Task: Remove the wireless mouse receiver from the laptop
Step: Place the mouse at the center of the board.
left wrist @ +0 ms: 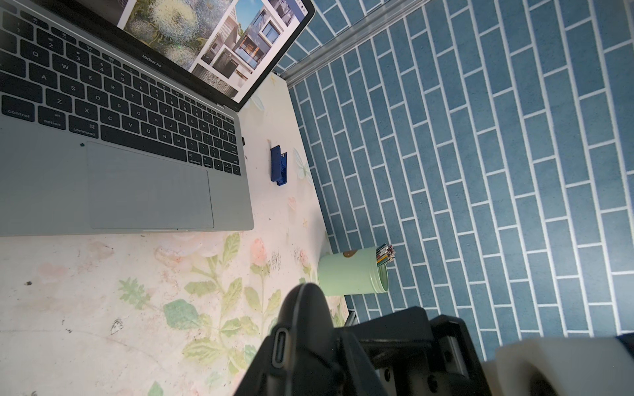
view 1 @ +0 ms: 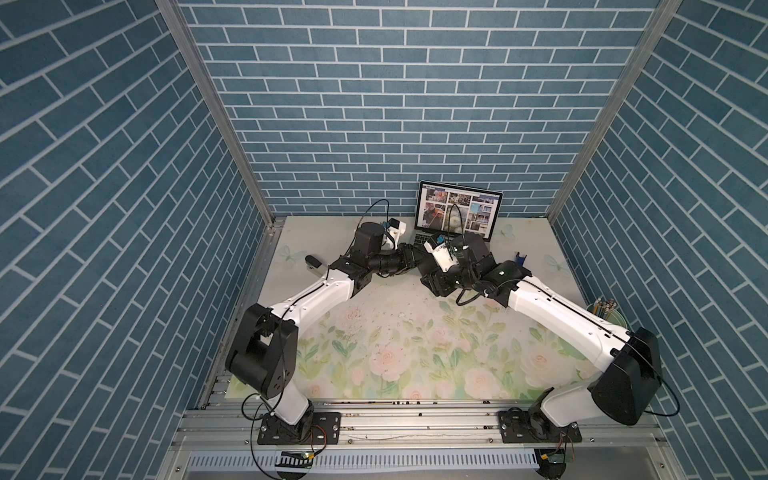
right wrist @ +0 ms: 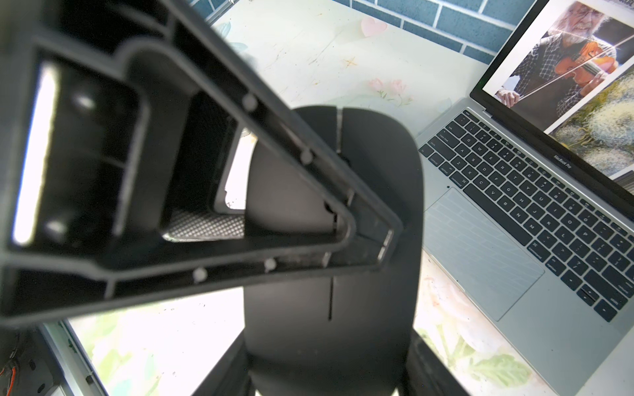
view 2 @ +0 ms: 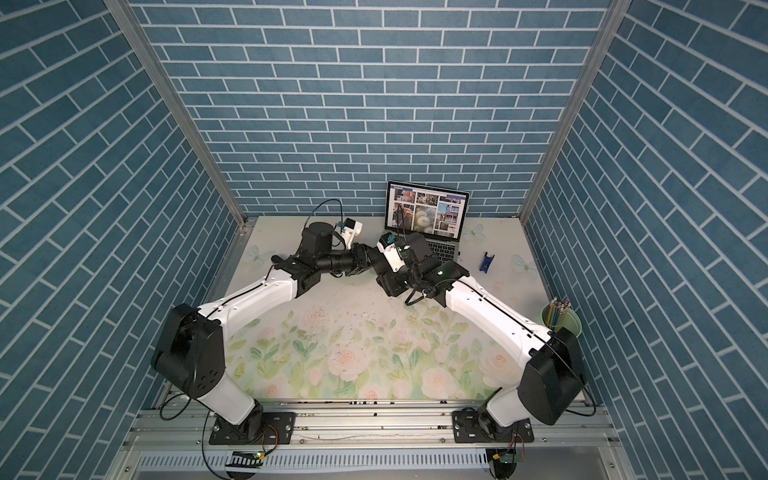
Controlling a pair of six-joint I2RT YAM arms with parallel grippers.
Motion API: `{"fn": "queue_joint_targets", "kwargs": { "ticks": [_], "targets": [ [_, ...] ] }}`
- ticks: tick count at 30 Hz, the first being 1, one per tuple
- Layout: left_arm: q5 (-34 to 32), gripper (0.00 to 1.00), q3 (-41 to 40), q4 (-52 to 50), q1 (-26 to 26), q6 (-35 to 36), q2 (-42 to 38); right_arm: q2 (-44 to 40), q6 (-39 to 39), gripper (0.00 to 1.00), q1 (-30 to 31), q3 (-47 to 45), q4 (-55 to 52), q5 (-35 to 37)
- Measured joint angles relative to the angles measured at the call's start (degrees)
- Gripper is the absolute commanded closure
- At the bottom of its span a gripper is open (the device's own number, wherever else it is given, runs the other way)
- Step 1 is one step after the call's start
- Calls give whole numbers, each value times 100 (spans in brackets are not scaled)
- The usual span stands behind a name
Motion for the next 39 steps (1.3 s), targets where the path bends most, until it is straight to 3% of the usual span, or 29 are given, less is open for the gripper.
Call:
{"fn": "queue_joint_targets", "kwargs": {
  "ticks": [5,8,9,12,19,27,33,39],
  "targets": [
    [-7,80,0,-26,0,4,0,0,-7,23,0,-22,39,39],
    [-26,80,0,-39,4,2,33,-2,-46,16,0,-37,96,96],
    [-28,80,0,-48,4,2,44,-2,-46,7,0,-48,122,129],
    [-33,80,0,-101,7,-4,76,-20,-46,1,0,-81,136,212],
    [-151,81,492,-789,7,-85,411,-531,-70,0,411,-452,160,881],
    [-205,84,1427,-1978,4,-337,619,-769,-699,4,2238,-1379,798,3309],
    [-155,83,1543,-2658,7,-437,612,-503,-1075,6,2332,-1786,1309,4789],
    [-109,82,1543,-3058,7,-446,608,-669,-1390,6,2317,-1786,1825,5053]
  ]
}}
